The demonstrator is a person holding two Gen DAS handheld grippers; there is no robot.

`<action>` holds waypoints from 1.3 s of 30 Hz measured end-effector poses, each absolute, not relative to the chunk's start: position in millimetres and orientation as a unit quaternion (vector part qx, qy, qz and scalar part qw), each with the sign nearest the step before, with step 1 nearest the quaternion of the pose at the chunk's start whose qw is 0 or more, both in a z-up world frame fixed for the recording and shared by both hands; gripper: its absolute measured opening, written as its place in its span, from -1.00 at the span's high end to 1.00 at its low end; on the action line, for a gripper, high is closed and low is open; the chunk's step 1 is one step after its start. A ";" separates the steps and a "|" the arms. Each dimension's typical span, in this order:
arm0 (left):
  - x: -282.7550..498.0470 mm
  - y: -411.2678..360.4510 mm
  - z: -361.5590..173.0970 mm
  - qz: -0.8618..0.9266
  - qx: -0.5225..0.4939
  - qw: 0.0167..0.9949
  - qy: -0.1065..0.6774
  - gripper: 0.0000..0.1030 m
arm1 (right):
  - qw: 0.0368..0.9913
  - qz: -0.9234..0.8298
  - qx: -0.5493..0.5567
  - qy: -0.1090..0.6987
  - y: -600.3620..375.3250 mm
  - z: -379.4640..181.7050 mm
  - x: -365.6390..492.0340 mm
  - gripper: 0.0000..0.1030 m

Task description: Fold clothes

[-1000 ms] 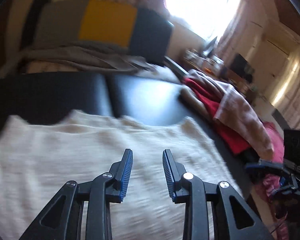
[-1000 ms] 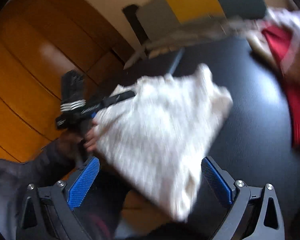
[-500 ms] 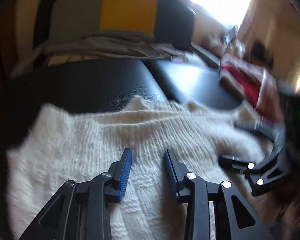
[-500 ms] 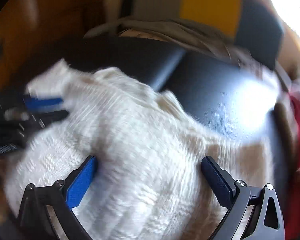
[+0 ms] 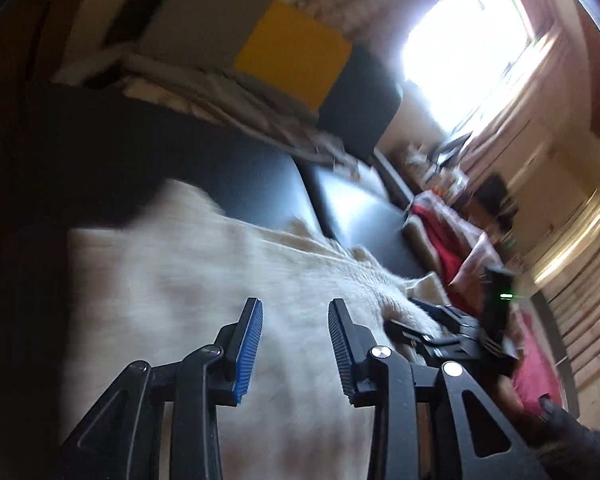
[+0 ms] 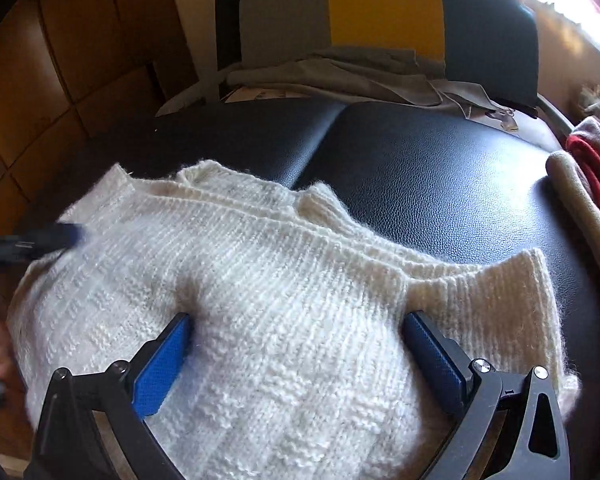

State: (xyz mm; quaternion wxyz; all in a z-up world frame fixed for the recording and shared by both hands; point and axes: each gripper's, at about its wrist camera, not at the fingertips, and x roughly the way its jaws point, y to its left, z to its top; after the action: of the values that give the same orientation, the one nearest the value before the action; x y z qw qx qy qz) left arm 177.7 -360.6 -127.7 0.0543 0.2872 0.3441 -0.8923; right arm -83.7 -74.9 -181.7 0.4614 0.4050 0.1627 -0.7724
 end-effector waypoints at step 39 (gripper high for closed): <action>337.9 -390.2 -186.8 -0.824 0.305 -0.036 0.476 0.46 | 0.514 -0.748 0.379 0.179 -95.1 -172.6 -16.4 -1.00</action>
State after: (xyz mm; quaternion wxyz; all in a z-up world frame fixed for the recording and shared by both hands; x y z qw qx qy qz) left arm 337.9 -390.2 -186.8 -0.0362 0.3052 0.4759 -0.8241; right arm -16.4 -95.1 -172.6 0.5137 0.3794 0.1792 -0.7484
